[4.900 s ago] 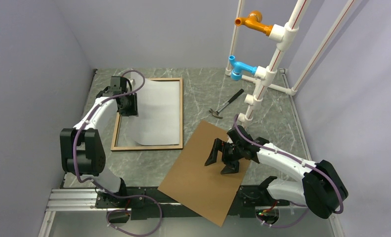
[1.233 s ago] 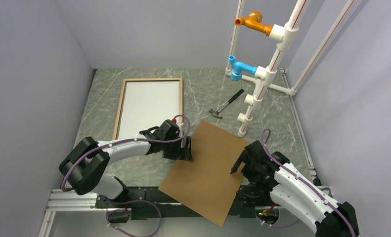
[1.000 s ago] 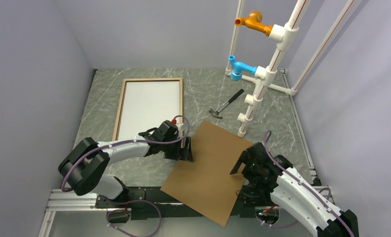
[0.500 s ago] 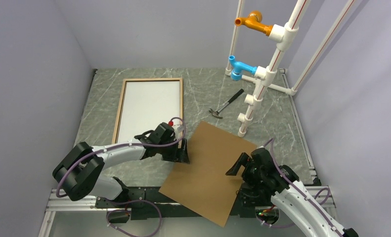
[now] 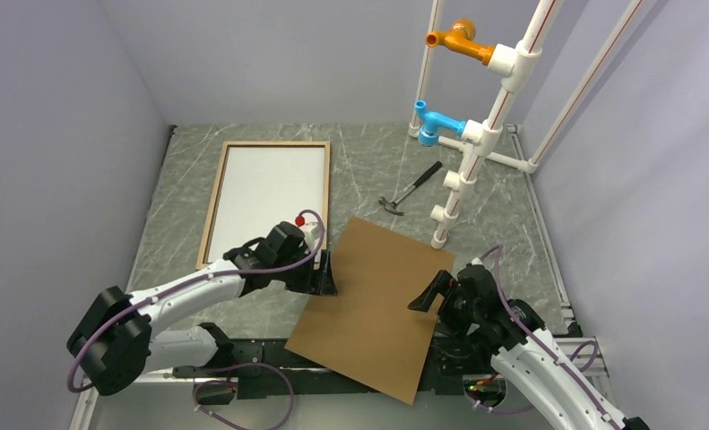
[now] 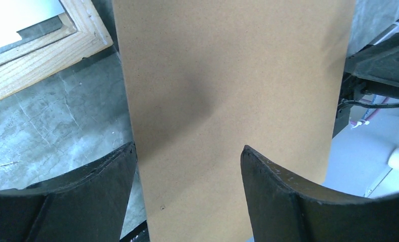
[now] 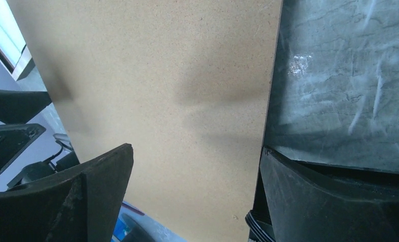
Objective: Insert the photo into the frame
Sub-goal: Move the photo frame item to the center of the board.
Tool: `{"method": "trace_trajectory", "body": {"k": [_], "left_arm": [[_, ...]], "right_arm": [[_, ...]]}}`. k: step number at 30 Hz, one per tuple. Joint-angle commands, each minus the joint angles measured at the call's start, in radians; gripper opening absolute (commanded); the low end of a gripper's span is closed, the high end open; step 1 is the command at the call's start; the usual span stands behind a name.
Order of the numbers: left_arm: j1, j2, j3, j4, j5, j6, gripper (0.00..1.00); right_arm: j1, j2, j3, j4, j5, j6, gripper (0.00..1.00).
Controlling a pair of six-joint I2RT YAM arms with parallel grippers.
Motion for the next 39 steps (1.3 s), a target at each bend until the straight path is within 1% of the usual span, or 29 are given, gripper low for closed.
{"method": "trace_trajectory", "body": {"k": [1, 4, 9, 12, 14, 18, 24, 26, 29, 30, 32, 34, 39], "left_arm": [[-0.033, -0.077, 0.048, 0.050, 0.134, -0.006, 0.77], [-0.047, -0.103, 0.075, 0.002, 0.120, 0.008, 0.77], [-0.057, -0.152, 0.104, -0.100, 0.055, 0.019, 0.78], [-0.057, -0.190, 0.118, -0.190, -0.043, 0.001, 0.78], [-0.056, -0.218, 0.127, -0.259, -0.134, -0.025, 0.79], [-0.056, -0.253, 0.122, -0.344, -0.241, -0.063, 0.81], [-0.054, -0.247, 0.089, -0.393, -0.298, -0.110, 0.83], [-0.055, -0.231, 0.085, -0.429, -0.346, -0.128, 0.88], [-0.055, -0.197, 0.103, -0.501, -0.416, -0.148, 0.98], [-0.054, -0.186, 0.110, -0.526, -0.442, -0.158, 0.99], [-0.055, -0.156, 0.119, -0.556, -0.475, -0.164, 0.99], [-0.053, -0.133, 0.119, -0.555, -0.477, -0.160, 0.99], [-0.046, -0.100, 0.081, -0.452, -0.383, -0.152, 0.99]], "right_arm": [[0.001, -0.004, 0.075, 0.242, -0.048, 0.029, 0.95], [0.002, -0.006, 0.067, 0.256, -0.061, 0.028, 0.94], [0.000, 0.006, 0.040, 0.288, -0.089, 0.026, 0.94], [0.000, 0.027, 0.019, 0.347, -0.122, 0.030, 0.94], [0.002, 0.047, 0.009, 0.385, -0.141, 0.029, 0.94], [0.003, 0.123, 0.005, 0.467, -0.173, 0.014, 0.95], [0.005, 0.289, 0.032, 0.613, -0.224, -0.031, 0.97], [0.007, 0.340, 0.065, 0.591, -0.202, -0.069, 0.99], [0.008, 0.368, 0.127, 0.460, -0.090, -0.104, 1.00], [0.008, 0.367, 0.136, 0.432, -0.060, -0.111, 1.00], [0.007, 0.368, 0.140, 0.391, -0.028, -0.108, 1.00], [0.006, 0.369, 0.124, 0.372, -0.021, -0.096, 1.00], [0.007, 0.359, 0.059, 0.369, -0.045, -0.062, 1.00]]}}
